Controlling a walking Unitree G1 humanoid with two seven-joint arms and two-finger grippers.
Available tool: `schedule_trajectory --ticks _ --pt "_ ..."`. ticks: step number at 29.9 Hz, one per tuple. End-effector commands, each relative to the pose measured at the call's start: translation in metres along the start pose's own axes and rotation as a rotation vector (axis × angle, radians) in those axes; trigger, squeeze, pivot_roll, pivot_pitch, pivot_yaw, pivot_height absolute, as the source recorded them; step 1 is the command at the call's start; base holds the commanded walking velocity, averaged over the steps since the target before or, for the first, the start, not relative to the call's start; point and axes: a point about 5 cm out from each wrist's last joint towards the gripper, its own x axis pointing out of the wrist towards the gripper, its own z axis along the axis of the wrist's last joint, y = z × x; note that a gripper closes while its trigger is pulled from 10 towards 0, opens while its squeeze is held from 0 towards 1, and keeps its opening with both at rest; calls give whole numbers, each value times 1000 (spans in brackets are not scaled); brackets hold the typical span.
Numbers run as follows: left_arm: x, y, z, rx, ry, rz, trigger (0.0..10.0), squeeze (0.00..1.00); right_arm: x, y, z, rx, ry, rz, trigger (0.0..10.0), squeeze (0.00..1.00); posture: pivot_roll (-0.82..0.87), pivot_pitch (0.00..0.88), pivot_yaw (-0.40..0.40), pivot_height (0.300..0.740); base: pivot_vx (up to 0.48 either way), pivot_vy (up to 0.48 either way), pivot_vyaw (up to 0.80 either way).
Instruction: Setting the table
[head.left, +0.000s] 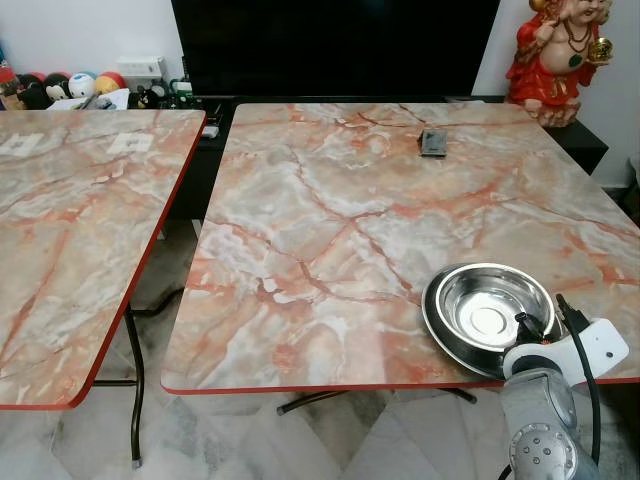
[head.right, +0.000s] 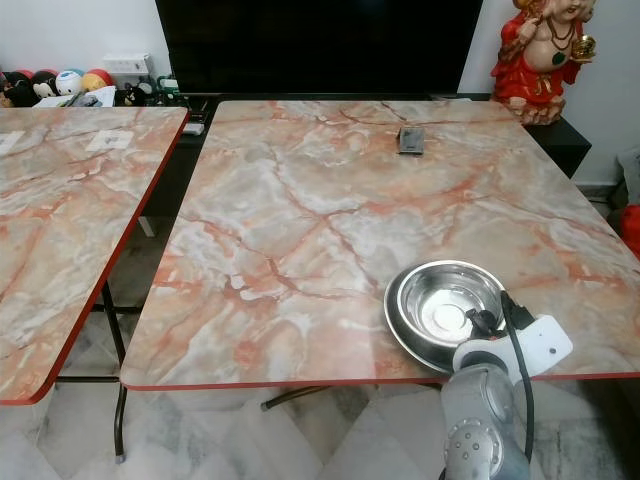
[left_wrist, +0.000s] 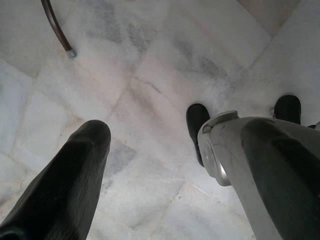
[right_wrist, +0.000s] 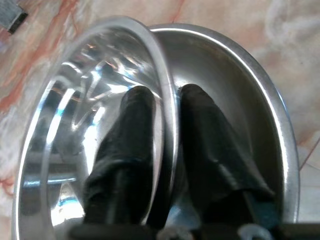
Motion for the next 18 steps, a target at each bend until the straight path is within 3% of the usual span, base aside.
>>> schedule_trajectory --ticks 1,18 --pt "-2 0 -9 7 36 -4 10000 0 1 2 -2 21 4 1 10000 0 -14 99 -18 740 0 0 0" --pt "-3 1 -10 9 41 -7 10000 0 1 -4 9 -8 -63 -26 10000 0 -15 99 -16 740 0 0 0"
